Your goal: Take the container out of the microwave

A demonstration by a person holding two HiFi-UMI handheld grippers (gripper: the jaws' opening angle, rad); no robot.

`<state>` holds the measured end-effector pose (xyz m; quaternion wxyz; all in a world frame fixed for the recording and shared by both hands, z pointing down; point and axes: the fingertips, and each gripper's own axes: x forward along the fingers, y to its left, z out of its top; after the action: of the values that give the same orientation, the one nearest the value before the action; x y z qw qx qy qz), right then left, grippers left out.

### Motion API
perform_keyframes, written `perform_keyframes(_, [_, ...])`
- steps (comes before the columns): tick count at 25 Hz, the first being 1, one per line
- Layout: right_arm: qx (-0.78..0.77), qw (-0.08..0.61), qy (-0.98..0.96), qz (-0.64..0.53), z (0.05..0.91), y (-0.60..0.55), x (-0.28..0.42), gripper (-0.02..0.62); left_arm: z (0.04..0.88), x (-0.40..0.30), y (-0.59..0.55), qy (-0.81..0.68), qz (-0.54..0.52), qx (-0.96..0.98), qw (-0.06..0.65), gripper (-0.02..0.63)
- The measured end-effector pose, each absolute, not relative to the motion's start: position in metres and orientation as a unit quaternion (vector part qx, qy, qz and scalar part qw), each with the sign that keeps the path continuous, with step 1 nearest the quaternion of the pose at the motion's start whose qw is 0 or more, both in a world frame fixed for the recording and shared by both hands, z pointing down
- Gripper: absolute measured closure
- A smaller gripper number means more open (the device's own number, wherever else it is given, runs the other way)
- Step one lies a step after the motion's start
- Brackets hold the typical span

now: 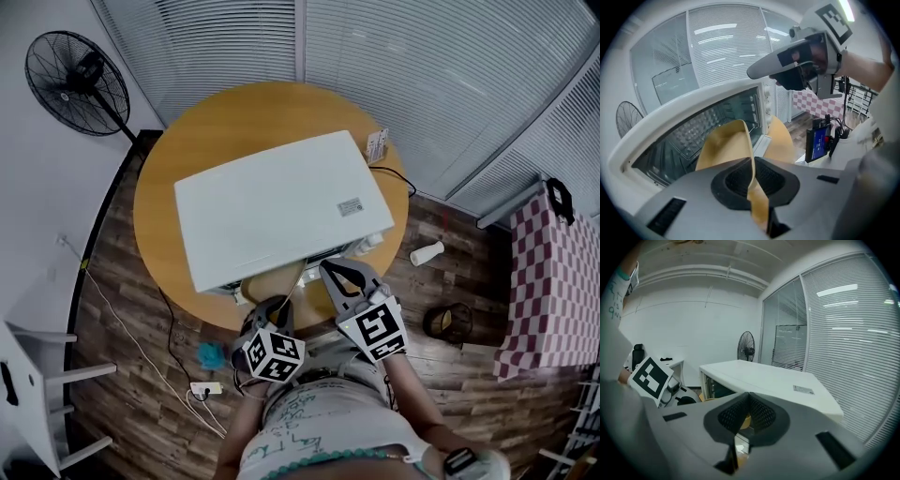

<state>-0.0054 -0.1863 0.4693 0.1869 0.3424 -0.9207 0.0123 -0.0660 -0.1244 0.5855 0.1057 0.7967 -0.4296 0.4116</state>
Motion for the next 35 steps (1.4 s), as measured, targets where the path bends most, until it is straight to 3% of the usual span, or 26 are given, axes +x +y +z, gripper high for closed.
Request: perform_keyframes(35, [0.322,0.19,-0.927,0.012,0.478,-0.155,-0.051,0.601,0.579,-0.086,-0.083,-0.399,0.402,0.814,0.124,0.575])
